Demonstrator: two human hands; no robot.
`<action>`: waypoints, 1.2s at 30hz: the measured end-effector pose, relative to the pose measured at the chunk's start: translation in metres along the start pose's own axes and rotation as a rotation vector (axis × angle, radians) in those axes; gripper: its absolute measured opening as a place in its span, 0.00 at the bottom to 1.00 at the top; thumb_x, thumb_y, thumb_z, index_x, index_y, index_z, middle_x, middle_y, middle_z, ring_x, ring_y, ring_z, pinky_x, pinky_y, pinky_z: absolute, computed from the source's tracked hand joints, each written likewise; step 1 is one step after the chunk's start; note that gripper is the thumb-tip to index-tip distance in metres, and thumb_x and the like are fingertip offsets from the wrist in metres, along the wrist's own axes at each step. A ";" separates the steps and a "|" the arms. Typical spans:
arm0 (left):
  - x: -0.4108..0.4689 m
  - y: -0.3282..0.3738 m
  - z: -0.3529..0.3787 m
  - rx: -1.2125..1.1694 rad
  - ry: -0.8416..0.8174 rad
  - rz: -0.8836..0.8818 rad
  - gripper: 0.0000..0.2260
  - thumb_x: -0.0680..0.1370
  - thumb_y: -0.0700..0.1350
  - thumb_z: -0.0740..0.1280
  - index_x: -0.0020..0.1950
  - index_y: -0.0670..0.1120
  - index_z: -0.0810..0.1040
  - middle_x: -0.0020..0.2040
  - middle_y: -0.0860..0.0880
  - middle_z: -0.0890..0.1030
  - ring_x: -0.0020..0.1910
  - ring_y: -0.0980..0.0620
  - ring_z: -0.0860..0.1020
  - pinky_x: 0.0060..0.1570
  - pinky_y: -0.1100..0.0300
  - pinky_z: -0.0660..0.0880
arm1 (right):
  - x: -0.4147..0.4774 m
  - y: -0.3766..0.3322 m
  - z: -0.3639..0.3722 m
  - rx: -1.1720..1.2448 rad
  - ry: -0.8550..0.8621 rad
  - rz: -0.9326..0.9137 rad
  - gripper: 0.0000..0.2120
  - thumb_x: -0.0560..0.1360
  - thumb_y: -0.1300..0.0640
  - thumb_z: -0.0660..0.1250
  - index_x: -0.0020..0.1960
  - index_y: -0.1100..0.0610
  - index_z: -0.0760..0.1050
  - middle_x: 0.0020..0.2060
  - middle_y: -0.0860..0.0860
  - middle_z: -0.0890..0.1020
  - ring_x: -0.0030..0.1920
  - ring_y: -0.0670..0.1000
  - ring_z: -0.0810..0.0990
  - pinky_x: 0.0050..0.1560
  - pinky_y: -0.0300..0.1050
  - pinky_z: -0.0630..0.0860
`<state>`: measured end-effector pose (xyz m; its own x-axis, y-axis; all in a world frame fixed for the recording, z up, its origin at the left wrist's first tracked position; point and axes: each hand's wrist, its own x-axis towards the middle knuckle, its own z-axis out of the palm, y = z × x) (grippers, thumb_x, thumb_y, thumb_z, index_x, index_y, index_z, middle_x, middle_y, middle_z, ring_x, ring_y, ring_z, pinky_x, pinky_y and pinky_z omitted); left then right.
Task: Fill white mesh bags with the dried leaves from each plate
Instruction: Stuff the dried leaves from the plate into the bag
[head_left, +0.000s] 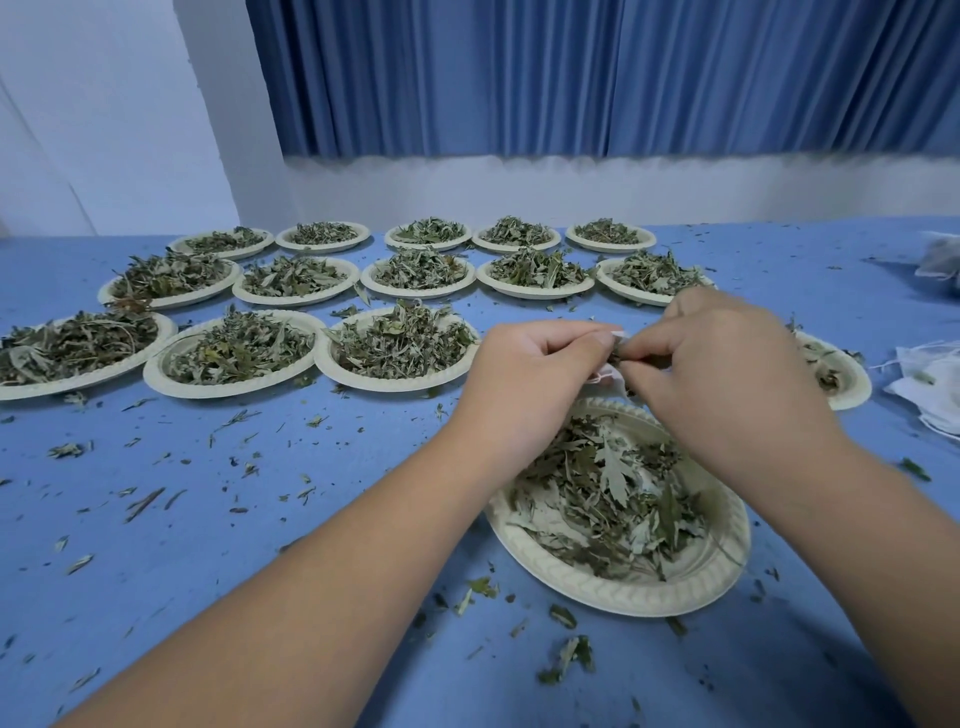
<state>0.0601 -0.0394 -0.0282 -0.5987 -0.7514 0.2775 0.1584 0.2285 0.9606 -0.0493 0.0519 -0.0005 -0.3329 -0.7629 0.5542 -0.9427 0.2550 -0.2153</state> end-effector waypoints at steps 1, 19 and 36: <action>0.000 0.000 0.000 -0.002 0.007 -0.001 0.06 0.78 0.41 0.68 0.50 0.46 0.85 0.27 0.59 0.78 0.25 0.63 0.74 0.25 0.74 0.66 | -0.001 0.000 0.000 0.003 -0.010 -0.009 0.06 0.73 0.54 0.68 0.43 0.51 0.85 0.38 0.51 0.73 0.38 0.53 0.73 0.36 0.45 0.67; 0.000 0.006 -0.008 -0.043 0.070 -0.005 0.07 0.79 0.41 0.67 0.49 0.46 0.84 0.23 0.60 0.73 0.20 0.62 0.70 0.23 0.73 0.64 | 0.003 0.013 -0.023 0.339 0.134 -0.033 0.05 0.71 0.44 0.68 0.47 0.40 0.80 0.38 0.41 0.73 0.37 0.34 0.71 0.37 0.25 0.63; 0.000 0.008 -0.009 -0.071 0.085 -0.015 0.07 0.79 0.42 0.66 0.51 0.46 0.85 0.25 0.53 0.70 0.20 0.57 0.62 0.23 0.67 0.61 | 0.007 0.021 -0.012 0.563 -0.211 0.246 0.21 0.67 0.46 0.74 0.59 0.45 0.75 0.50 0.43 0.79 0.36 0.46 0.83 0.42 0.45 0.80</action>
<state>0.0680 -0.0431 -0.0207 -0.5328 -0.8052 0.2604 0.2067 0.1745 0.9627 -0.0719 0.0590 0.0088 -0.4718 -0.8370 0.2772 -0.6640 0.1305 -0.7362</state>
